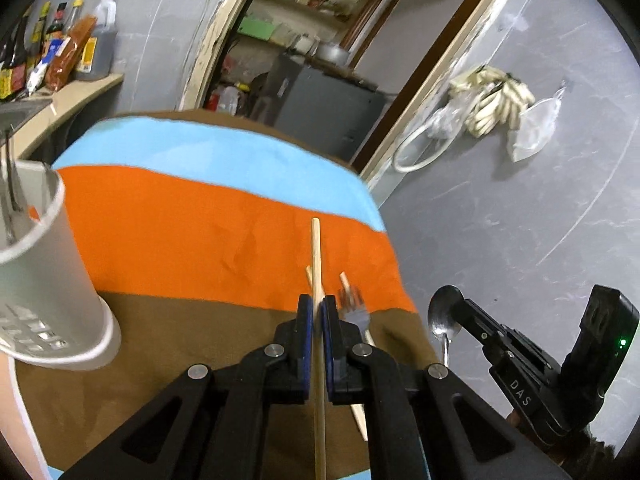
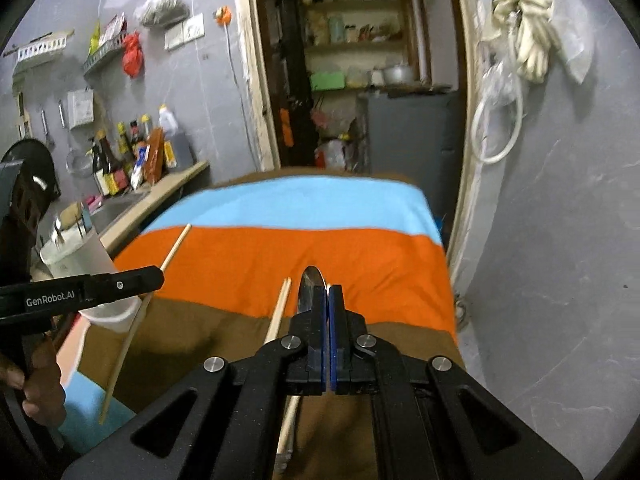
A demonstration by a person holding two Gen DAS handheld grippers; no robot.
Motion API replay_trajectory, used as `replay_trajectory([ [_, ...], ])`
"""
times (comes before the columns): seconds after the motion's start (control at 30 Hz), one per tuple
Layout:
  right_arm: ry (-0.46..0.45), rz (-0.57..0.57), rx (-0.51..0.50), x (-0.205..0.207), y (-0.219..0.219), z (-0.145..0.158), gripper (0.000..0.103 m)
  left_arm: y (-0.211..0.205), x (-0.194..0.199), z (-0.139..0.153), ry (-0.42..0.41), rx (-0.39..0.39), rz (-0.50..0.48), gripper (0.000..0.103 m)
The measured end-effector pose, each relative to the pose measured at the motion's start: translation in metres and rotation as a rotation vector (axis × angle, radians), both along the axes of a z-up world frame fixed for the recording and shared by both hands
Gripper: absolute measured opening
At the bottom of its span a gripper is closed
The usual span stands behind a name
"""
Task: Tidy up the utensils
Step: 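Lift the chopstick and spoon and carry both over the white caddy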
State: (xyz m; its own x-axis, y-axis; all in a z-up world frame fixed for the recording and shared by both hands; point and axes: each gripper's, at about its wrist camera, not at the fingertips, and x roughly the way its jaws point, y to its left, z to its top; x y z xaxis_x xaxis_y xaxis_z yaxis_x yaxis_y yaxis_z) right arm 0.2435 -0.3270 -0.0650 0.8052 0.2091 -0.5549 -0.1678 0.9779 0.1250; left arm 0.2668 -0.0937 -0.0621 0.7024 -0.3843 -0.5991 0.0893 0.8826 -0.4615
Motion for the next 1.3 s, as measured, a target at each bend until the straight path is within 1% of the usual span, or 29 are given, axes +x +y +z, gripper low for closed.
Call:
replay_trajectory([
  [0.1,-0.039,-0.027,0.010,-0.012,0.005,0.022,0.001,0.012,-0.005,0.019,-0.043,-0.015,-0.012,0.005],
  [0.17,-0.076,-0.041,0.021,-0.019,0.015,0.038,0.001,0.022,-0.010,0.031,-0.067,-0.011,-0.019,0.005],
  [0.27,-0.126,-0.043,0.037,-0.025,0.034,0.057,0.001,0.042,-0.014,0.050,-0.108,-0.016,-0.013,0.005],
  [0.33,-0.175,-0.032,0.046,-0.027,0.055,0.074,0.001,0.057,-0.017,0.061,-0.134,-0.017,0.001,0.005],
  [0.37,-0.189,-0.027,0.049,-0.026,0.064,0.078,0.001,0.068,-0.019,0.067,-0.152,-0.014,0.012,0.005],
  [0.43,-0.229,-0.010,0.061,-0.025,0.087,0.089,0.001,0.086,-0.022,0.077,-0.180,-0.010,0.039,0.005],
  [0.53,-0.297,0.019,0.084,-0.020,0.121,0.108,0.001,0.124,-0.026,0.091,-0.216,-0.016,0.098,0.005],
  [0.6,-0.330,0.027,0.097,-0.015,0.141,0.115,0.001,0.157,-0.030,0.099,-0.246,-0.011,0.161,0.005],
  [0.63,-0.345,0.024,0.104,-0.010,0.152,0.119,0.001,0.166,-0.030,0.101,-0.254,-0.010,0.181,0.005],
  [0.7,-0.374,0.006,0.115,-0.005,0.170,0.125,0.001,0.199,-0.030,0.105,-0.278,-0.014,0.254,0.005],
  [0.8,-0.415,-0.026,0.111,0.001,0.198,0.127,0.001,0.238,-0.029,0.105,-0.316,-0.047,0.352,0.005],
  [0.9,-0.451,-0.030,0.088,0.006,0.227,0.125,0.001,0.262,-0.023,0.098,-0.336,-0.062,0.412,0.005],
  [0.97,-0.466,-0.018,0.068,0.006,0.243,0.121,0.001,0.272,-0.023,0.092,-0.345,-0.076,0.428,0.005],
  [1.1,-0.486,0.011,0.008,0.004,0.268,0.109,0.001,0.280,-0.017,0.078,-0.366,-0.090,0.449,0.005],
  [1.2,-0.496,0.025,-0.012,0.005,0.278,0.101,0.001,0.278,-0.011,0.071,-0.377,-0.080,0.457,0.005],
  [1.3,-0.503,0.042,-0.021,0.007,0.282,0.093,0.001,0.275,-0.011,0.064,-0.396,-0.049,0.466,0.005],
])
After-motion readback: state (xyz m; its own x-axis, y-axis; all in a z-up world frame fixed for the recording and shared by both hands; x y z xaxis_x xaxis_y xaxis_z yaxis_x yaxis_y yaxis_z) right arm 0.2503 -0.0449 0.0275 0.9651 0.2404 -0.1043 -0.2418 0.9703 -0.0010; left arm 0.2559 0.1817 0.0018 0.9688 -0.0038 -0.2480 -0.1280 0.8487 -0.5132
